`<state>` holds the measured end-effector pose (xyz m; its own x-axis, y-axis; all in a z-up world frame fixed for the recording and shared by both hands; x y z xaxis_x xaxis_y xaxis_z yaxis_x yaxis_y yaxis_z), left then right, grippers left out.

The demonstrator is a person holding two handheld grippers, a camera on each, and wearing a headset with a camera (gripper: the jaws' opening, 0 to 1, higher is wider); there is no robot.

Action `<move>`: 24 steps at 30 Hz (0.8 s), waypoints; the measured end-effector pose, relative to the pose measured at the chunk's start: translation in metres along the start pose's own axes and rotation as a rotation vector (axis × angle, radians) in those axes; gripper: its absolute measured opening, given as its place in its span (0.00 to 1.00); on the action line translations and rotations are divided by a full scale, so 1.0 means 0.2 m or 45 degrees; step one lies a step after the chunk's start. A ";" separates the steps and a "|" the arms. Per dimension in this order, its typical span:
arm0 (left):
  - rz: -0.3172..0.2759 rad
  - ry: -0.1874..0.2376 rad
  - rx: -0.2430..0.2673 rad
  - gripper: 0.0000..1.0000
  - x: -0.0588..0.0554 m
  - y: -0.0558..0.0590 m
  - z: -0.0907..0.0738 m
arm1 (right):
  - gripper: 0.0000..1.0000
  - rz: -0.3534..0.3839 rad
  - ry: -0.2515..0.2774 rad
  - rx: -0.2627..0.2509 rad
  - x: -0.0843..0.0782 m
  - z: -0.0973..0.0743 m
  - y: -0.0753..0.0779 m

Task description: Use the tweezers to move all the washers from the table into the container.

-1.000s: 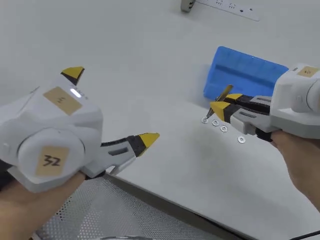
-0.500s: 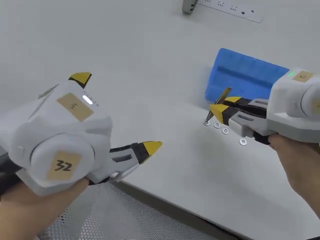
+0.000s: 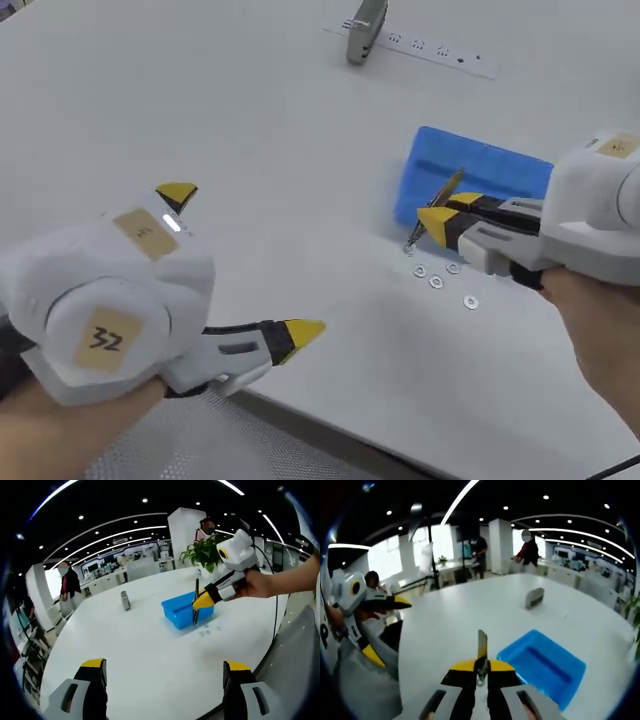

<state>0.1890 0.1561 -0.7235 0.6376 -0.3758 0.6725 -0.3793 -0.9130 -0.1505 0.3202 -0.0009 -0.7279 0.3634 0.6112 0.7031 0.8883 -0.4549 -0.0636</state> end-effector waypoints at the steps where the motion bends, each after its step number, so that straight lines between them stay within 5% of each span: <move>1: 0.016 -0.004 -0.014 0.99 0.00 0.00 -0.01 | 0.03 0.009 0.012 -0.010 0.01 -0.01 0.01; 5: 0.065 -0.007 -0.032 0.99 0.01 0.01 -0.01 | 0.03 0.024 0.033 -0.036 0.03 -0.03 0.06; 12: 0.107 -0.004 -0.195 0.99 0.03 0.11 0.03 | 0.03 0.039 0.077 -0.093 0.10 -0.03 0.14; 17: 0.150 0.012 -0.193 0.99 0.04 0.14 0.04 | 0.03 0.042 0.081 -0.145 0.12 0.00 0.19; 19: 0.130 0.068 -0.197 0.99 0.05 0.14 0.04 | 0.03 0.059 0.081 -0.161 0.11 0.03 0.23; 24: 0.146 0.059 -0.183 0.99 0.04 0.13 0.05 | 0.03 0.088 0.076 -0.173 0.10 0.09 0.29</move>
<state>0.1912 0.1275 -0.7302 0.5545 -0.4655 0.6898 -0.5418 -0.8311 -0.1253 0.3850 -0.0030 -0.7308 0.4015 0.5374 0.7416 0.8139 -0.5806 -0.0200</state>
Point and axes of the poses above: the centre of the closed fingertips' face, and the gripper's own axes: z roughly forward along the fingers, y roughly to its right, x roughly out of its top, the point moved 5 cm from there along -z, roughly backward along the fingers, and after that the axes turned 15 degrees about -y, right-handed, at the moved point
